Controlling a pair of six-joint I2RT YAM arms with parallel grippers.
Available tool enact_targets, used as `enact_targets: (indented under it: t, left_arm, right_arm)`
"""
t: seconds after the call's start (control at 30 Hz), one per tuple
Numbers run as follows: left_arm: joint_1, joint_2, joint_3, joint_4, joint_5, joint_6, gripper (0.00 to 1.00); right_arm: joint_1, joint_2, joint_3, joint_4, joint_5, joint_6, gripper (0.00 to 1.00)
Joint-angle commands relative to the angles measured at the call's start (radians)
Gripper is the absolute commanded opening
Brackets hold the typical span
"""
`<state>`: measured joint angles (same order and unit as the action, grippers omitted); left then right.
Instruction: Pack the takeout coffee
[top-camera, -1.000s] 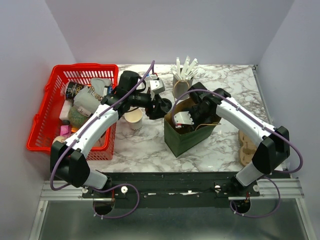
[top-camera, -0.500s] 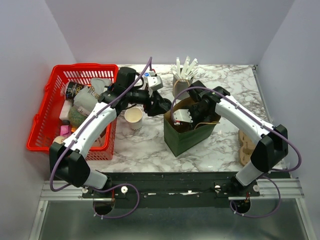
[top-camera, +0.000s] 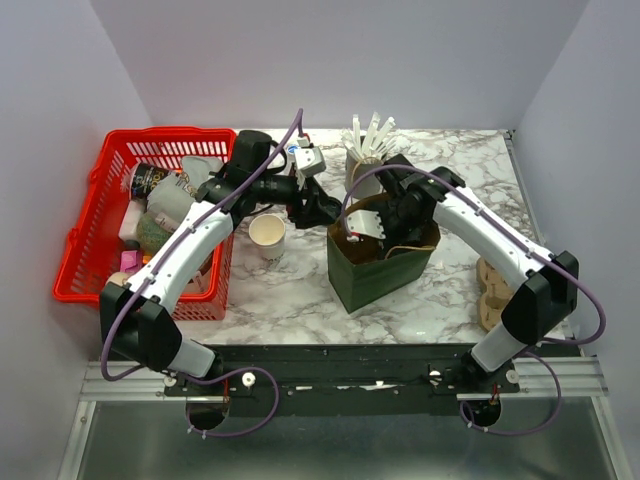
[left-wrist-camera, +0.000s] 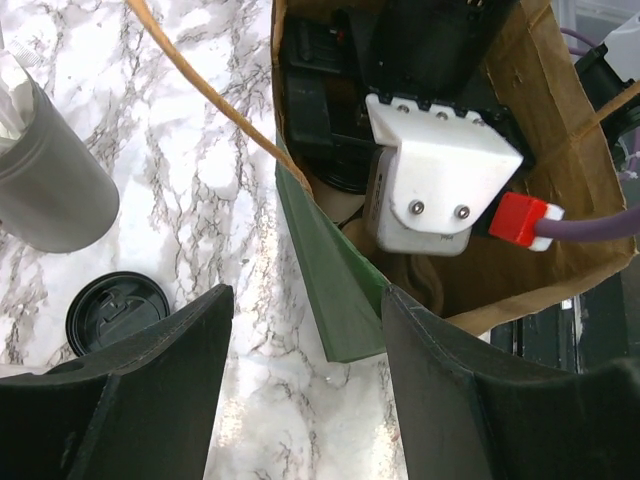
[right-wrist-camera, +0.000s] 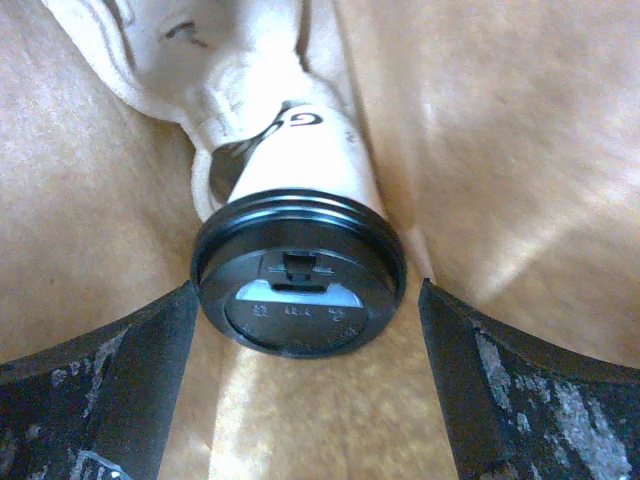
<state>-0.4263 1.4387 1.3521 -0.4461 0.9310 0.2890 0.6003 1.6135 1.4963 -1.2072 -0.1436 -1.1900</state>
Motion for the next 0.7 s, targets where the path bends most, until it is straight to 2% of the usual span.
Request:
enact_targets:
  t: [0.0, 0.3, 0.43, 0.67]
  left_arm:
    - [0.003, 0.015, 0.035, 0.024, 0.017, -0.024, 0.70]
    - [0.004, 0.032, 0.039, 0.090, 0.040, -0.100, 0.70]
    - [0.003, 0.038, 0.048, 0.083, 0.037, -0.100, 0.70]
    - [0.007, 0.048, 0.067, 0.073, 0.037, -0.114, 0.70]
  right_arm:
    - [-0.005, -0.033, 0.084, -0.061, -0.053, 0.050, 1.00]
    - [-0.005, -0.061, 0.137, -0.086, -0.062, 0.087, 1.00]
    - [-0.005, -0.064, 0.266, -0.117, -0.106, 0.101, 1.00]
    - [-0.005, -0.112, 0.398, -0.167, -0.223, 0.052, 1.00]
